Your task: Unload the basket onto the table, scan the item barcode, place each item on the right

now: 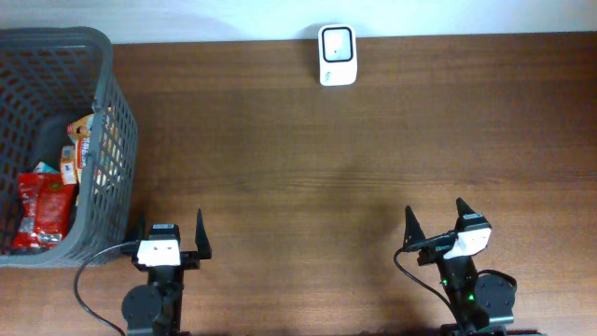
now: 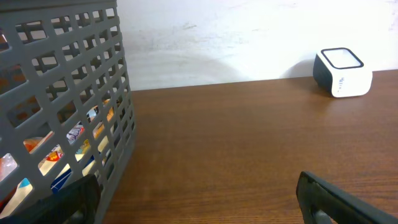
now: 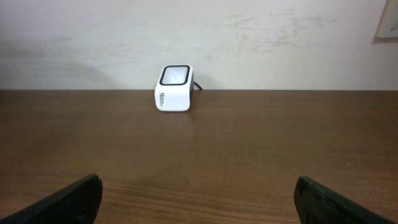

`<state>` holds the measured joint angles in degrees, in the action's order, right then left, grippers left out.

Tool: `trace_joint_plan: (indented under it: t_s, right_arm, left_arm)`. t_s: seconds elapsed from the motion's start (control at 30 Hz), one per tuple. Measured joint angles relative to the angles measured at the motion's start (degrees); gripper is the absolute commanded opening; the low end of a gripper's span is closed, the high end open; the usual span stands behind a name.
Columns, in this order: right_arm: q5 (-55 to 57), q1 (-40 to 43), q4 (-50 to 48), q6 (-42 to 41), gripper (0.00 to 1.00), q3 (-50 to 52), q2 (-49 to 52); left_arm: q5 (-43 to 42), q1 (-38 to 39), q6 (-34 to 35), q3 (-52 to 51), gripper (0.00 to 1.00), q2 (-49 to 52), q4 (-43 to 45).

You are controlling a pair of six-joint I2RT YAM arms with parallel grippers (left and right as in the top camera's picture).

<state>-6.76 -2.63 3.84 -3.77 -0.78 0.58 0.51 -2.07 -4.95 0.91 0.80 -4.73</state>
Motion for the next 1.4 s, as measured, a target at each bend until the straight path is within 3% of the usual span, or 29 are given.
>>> trace_joint_plan:
  t_s: [1.17,1.3,1.37,1.4]
  right_arm:
    - [0.0,0.0,0.0,0.0,0.98,0.0,0.0]
    - [0.0,0.0,0.0,0.0,0.98,0.0,0.0]
    - [0.0,0.0,0.0,0.0,0.98,0.0,0.1]
    - [0.0,0.0,0.0,0.0,0.98,0.0,0.1]
  left_arm:
    - [-0.1,0.0,0.0,0.0,0.99,0.0,0.0]
    - [-7.3,0.0,0.0,-0.1,0.99,0.0,2.0]
    - [-14.1,-0.1,0.0,-0.4,0.99,0.1,7.8]
    - [-21.1,-0.1,0.0,-0.3,0.99,0.2,15.4]
